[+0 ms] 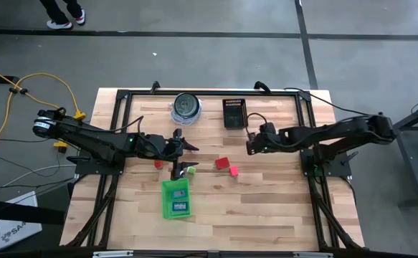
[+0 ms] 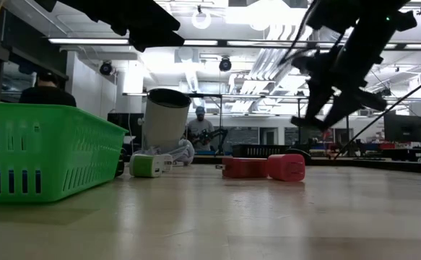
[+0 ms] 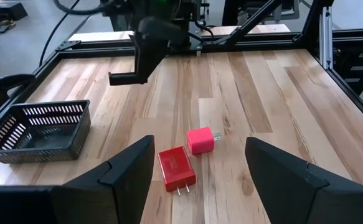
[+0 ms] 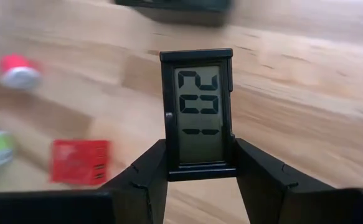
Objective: Pick & Place Office items
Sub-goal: Put the black digital clock into the green bin
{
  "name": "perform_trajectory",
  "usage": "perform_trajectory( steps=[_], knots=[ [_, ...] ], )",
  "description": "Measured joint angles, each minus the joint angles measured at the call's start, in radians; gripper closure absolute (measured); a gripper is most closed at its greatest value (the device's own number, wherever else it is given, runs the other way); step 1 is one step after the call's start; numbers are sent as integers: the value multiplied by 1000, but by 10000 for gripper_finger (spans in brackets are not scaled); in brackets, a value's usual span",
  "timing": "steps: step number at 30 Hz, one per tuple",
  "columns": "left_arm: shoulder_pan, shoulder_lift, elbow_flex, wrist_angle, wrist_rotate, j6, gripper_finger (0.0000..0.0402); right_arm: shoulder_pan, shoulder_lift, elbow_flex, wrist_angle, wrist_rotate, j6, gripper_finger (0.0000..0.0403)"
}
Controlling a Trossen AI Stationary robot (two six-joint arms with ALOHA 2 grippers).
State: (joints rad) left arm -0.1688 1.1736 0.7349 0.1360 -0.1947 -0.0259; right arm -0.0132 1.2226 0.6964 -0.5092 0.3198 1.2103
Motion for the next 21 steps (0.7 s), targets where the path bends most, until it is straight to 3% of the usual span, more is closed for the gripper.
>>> perform_trajectory(
  steps=[8,21],
  knots=[
    [0,0,0,0,0,0,156,0,-12,0,182,-70,-205,257],
    [0,0,0,0,0,0,156,56,-11,0,367,-148,-410,258]
  ],
)
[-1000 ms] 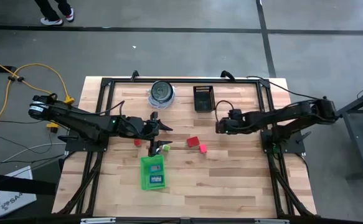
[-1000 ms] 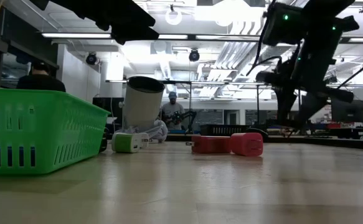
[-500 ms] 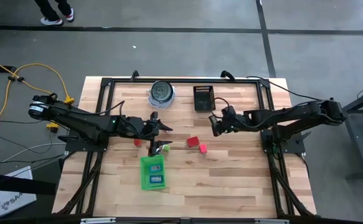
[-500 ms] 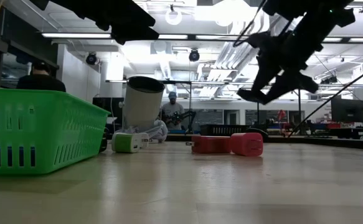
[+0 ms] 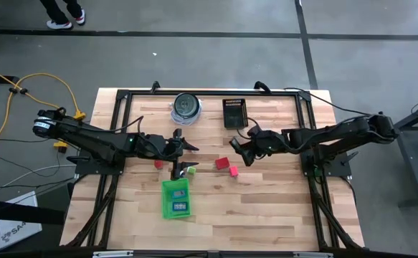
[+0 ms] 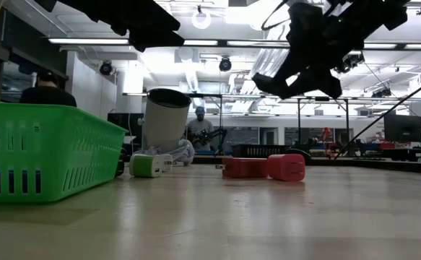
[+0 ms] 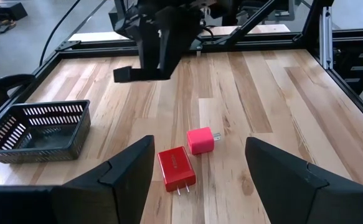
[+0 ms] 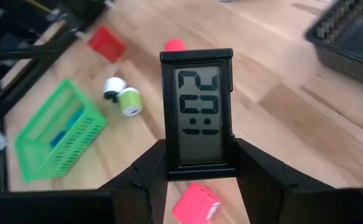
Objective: Pick & Place Office items
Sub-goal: Put the black digital clock into the green bin
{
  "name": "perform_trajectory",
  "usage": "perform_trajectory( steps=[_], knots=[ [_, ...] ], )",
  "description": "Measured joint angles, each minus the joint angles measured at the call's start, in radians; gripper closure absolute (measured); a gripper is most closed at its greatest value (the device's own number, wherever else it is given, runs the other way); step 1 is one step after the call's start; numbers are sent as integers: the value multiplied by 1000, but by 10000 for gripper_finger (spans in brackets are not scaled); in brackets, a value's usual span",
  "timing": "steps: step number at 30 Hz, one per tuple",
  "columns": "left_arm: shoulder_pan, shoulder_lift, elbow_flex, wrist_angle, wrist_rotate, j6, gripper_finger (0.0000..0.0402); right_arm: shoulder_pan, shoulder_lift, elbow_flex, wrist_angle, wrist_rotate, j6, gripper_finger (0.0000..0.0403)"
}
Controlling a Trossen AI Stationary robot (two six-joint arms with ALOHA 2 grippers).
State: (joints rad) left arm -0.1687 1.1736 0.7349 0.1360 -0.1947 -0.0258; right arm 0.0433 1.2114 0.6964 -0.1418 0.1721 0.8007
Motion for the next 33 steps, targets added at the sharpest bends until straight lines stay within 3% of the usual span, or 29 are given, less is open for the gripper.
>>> perform_trajectory(
  steps=[10,22,28,33],
  knots=[
    [0,0,0,0,0,0,156,92,13,135,-59,17,-146,258],
    [0,0,0,0,0,0,156,202,221,402,-197,34,-346,258],
    [0,0,0,0,0,0,156,237,255,451,-212,72,-507,258],
    [0,0,0,0,0,0,156,212,261,454,-186,90,-537,258]
  ],
)
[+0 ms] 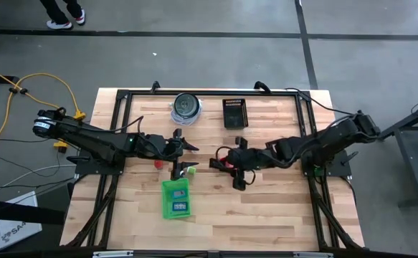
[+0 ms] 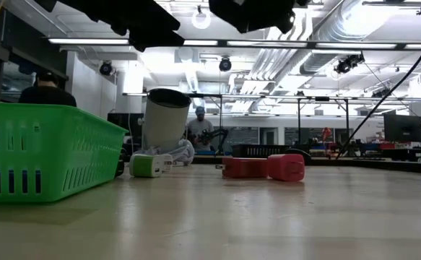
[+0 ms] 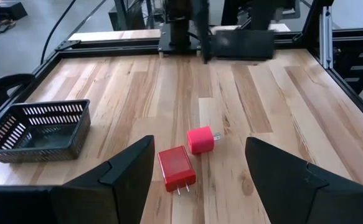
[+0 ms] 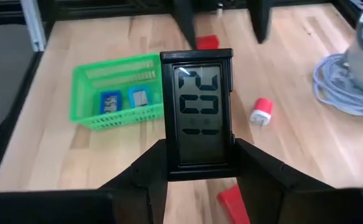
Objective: Pick & Place Office items
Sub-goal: Put the black digital clock into the green bin
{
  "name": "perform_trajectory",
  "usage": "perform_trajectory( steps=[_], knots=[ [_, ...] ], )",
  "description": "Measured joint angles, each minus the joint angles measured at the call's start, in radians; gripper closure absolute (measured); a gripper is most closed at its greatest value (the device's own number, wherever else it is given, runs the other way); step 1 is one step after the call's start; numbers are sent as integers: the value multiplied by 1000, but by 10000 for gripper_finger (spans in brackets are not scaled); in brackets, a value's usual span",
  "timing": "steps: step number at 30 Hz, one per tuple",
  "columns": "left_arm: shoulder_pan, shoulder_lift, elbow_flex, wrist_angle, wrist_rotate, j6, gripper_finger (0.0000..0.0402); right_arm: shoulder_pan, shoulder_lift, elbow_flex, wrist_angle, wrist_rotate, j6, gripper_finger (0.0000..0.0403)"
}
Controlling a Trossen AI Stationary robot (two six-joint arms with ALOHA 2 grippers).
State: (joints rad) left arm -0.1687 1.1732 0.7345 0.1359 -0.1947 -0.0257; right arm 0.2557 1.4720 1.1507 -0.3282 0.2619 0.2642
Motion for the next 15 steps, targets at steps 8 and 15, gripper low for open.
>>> perform_trajectory(
  steps=[8,15],
  knots=[
    [0,0,0,0,0,0,156,-82,76,-1,48,-68,-50,258],
    [0,0,0,0,0,0,156,-95,96,-2,76,-79,-112,258]
  ],
)
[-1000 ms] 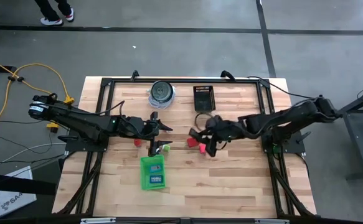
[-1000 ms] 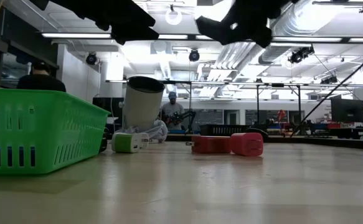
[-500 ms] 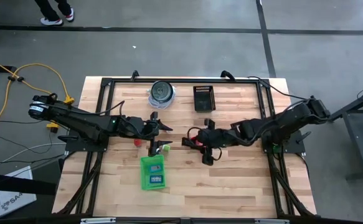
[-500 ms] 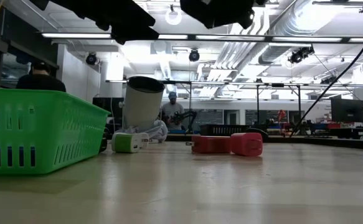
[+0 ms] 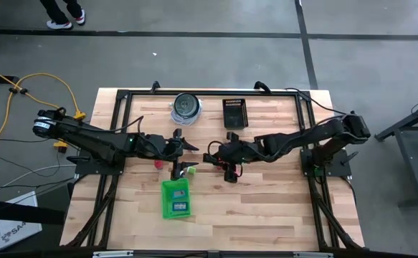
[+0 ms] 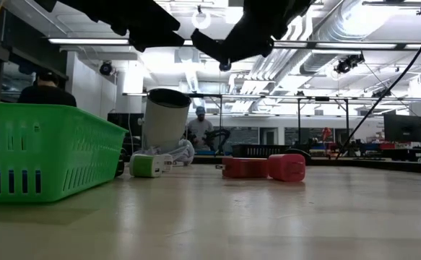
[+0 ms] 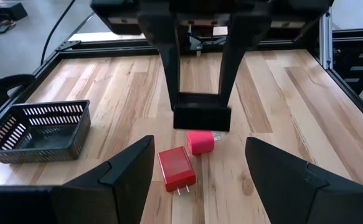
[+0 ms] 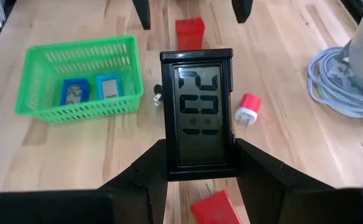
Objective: Pick & Place Office items
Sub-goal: Put the black digital clock into the green bin
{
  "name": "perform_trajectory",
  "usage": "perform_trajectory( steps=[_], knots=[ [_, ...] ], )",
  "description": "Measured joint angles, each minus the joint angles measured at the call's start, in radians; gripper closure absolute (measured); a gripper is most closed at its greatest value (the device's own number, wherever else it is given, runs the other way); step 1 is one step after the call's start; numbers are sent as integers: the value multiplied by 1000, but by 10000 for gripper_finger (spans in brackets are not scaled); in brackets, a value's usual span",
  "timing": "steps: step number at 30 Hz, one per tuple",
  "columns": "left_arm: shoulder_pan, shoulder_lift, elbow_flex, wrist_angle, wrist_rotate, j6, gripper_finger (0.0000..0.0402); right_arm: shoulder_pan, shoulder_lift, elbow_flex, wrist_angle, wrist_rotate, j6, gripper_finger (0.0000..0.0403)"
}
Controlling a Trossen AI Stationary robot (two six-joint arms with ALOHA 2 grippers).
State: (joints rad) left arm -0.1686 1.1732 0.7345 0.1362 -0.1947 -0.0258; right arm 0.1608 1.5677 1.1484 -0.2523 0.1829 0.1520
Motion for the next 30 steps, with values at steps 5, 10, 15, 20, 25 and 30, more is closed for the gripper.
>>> perform_trajectory(
  steps=[5,10,15,20,25,30],
  knots=[
    [0,0,0,0,0,0,156,1,13,0,6,-5,-19,258],
    [0,0,0,0,0,0,156,3,12,1,17,-4,-19,257],
    [0,0,0,0,0,0,156,3,12,1,17,-4,-24,257],
    [0,0,0,0,0,0,156,3,12,1,22,-4,-24,257],
    [0,0,0,5,0,0,156,3,12,1,25,-4,-23,257],
    [0,0,0,7,0,0,156,3,12,1,28,-4,-24,257]
  ],
)
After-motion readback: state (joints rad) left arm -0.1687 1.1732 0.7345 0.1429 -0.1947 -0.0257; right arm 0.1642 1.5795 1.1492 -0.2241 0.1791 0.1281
